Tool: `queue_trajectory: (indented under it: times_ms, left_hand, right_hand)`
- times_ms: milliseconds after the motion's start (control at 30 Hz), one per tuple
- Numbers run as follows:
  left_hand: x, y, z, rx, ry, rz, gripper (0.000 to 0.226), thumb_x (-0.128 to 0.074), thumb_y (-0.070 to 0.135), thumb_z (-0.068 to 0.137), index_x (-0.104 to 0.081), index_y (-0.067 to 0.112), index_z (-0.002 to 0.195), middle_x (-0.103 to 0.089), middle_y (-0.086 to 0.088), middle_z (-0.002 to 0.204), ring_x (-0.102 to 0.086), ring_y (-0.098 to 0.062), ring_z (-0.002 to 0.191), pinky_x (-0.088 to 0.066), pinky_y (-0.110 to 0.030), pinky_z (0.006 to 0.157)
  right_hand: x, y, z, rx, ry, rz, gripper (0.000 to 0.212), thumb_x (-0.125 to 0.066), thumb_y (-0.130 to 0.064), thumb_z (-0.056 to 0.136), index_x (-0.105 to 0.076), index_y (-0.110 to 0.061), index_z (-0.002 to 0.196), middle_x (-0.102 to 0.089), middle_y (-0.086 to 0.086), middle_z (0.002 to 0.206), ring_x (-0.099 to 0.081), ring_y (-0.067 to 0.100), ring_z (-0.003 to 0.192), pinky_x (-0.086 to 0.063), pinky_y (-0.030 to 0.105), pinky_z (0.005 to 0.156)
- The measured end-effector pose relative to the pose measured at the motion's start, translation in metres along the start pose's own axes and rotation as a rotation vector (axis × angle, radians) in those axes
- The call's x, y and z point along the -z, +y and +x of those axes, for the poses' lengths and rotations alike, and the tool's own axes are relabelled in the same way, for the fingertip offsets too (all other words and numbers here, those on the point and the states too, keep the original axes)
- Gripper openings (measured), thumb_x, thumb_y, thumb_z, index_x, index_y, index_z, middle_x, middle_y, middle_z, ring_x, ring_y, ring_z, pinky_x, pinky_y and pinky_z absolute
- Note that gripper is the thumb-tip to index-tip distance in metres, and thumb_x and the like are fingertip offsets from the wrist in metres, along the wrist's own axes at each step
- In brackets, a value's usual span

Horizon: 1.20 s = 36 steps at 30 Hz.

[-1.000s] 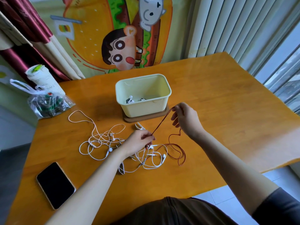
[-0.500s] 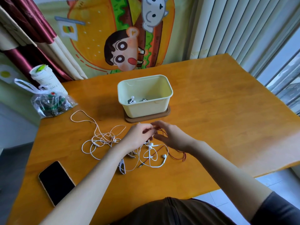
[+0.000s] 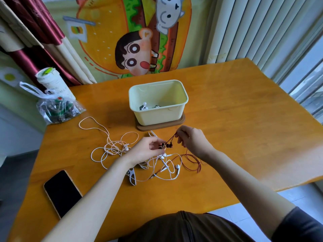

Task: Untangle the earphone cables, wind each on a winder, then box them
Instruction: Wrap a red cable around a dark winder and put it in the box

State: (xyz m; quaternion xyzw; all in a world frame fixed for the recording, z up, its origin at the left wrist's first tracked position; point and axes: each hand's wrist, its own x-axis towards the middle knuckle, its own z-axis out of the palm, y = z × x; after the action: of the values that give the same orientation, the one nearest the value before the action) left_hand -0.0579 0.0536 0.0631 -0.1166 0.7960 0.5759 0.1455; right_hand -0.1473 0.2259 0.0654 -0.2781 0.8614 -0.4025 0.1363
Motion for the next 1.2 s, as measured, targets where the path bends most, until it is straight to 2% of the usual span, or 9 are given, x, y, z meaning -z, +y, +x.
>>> queue_trajectory:
  times_ms: [167, 333, 467, 600, 767, 900, 1033, 1133, 1200]
  left_hand:
    - [-0.001, -0.002, 0.0, -0.023, 0.049, 0.032, 0.032, -0.068, 0.001, 0.083, -0.062, 0.02, 0.108, -0.068, -0.001, 0.099, -0.065, -0.01, 0.093, -0.052, -0.014, 0.079]
    - [-0.001, -0.006, 0.001, 0.014, 0.103, 0.026, 0.033, -0.063, 0.001, 0.087, -0.057, 0.015, 0.116, -0.065, -0.006, 0.103, -0.064, -0.016, 0.096, -0.053, -0.02, 0.081]
    - [-0.002, -0.009, 0.002, 0.025, 0.193, 0.046, 0.024, -0.062, 0.001, 0.087, -0.057, 0.017, 0.105, -0.067, -0.001, 0.095, -0.066, -0.012, 0.085, -0.053, -0.016, 0.072]
    - [-0.004, -0.014, 0.003, 0.079, 0.252, 0.036, 0.013, -0.065, 0.008, 0.087, -0.06, 0.006, 0.099, -0.072, -0.006, 0.083, -0.071, -0.018, 0.074, -0.059, -0.03, 0.072]
    - [-0.005, -0.016, 0.0, 0.069, 0.265, 0.246, 0.011, -0.067, 0.024, 0.088, -0.063, 0.019, 0.079, -0.071, 0.001, 0.078, -0.069, -0.015, 0.074, -0.057, -0.031, 0.076]
    - [-0.001, -0.017, -0.001, 0.04, 0.23, 0.286, 0.01, -0.057, 0.024, 0.093, -0.059, 0.022, 0.084, -0.066, -0.005, 0.086, -0.064, -0.025, 0.085, -0.053, -0.041, 0.082]
    - [0.003, -0.019, 0.004, 0.078, 0.371, 0.239, 0.004, -0.056, 0.019, 0.094, -0.059, 0.016, 0.095, -0.066, -0.006, 0.098, -0.061, -0.02, 0.089, -0.052, -0.038, 0.086]
    - [0.002, -0.013, 0.003, 0.049, 0.355, 0.313, 0.044, -0.06, 0.008, 0.089, -0.048, 0.02, 0.13, -0.049, 0.002, 0.134, -0.046, -0.014, 0.121, -0.036, -0.023, 0.094]
    - [-0.006, -0.001, 0.0, -0.046, 0.195, 0.268, 0.056, -0.06, 0.008, 0.088, -0.042, 0.028, 0.137, -0.046, 0.01, 0.137, -0.046, -0.012, 0.122, -0.031, -0.015, 0.094]
  right_hand:
    - [0.001, 0.008, 0.001, -0.058, 0.054, -0.051, 0.025, -0.041, -0.015, 0.099, -0.063, -0.006, 0.093, -0.064, 0.002, 0.081, -0.06, 0.016, 0.071, -0.049, 0.028, 0.064]
    - [-0.002, 0.008, -0.001, -0.071, 0.052, -0.071, 0.025, -0.04, -0.016, 0.1, -0.063, -0.008, 0.095, -0.062, 0.0, 0.08, -0.058, 0.01, 0.067, -0.046, 0.018, 0.059]
    - [-0.005, 0.002, -0.001, -0.035, 0.032, -0.05, 0.024, -0.042, -0.016, 0.099, -0.064, -0.009, 0.095, -0.061, -0.004, 0.078, -0.056, 0.003, 0.064, -0.042, 0.012, 0.055]
    - [-0.007, -0.007, -0.002, 0.011, 0.042, -0.027, 0.024, -0.044, -0.017, 0.099, -0.065, -0.01, 0.092, -0.062, -0.004, 0.073, -0.052, 0.001, 0.057, -0.04, 0.01, 0.052]
    - [-0.008, -0.01, 0.003, -0.014, 0.146, -0.03, 0.023, -0.043, -0.019, 0.099, -0.064, -0.01, 0.094, -0.063, -0.002, 0.075, -0.051, 0.001, 0.053, -0.037, 0.013, 0.049]
    - [-0.002, -0.009, 0.006, -0.038, 0.148, -0.047, 0.023, -0.043, -0.018, 0.099, -0.063, -0.008, 0.096, -0.065, 0.003, 0.081, -0.057, 0.01, 0.065, -0.047, 0.022, 0.057]
    - [-0.002, -0.008, 0.003, -0.028, 0.01, -0.073, 0.023, -0.044, -0.017, 0.098, -0.065, -0.009, 0.092, -0.066, -0.001, 0.079, -0.053, 0.003, 0.06, -0.039, 0.013, 0.052]
    - [-0.002, -0.011, -0.001, 0.0, -0.1, -0.072, 0.024, -0.044, -0.018, 0.098, -0.066, -0.013, 0.092, -0.063, -0.006, 0.073, -0.051, 0.002, 0.054, -0.037, 0.012, 0.049]
    - [-0.002, -0.012, -0.001, 0.029, -0.132, -0.083, 0.025, -0.045, -0.018, 0.098, -0.066, -0.011, 0.089, -0.064, -0.005, 0.07, -0.05, 0.0, 0.049, -0.037, 0.013, 0.048]
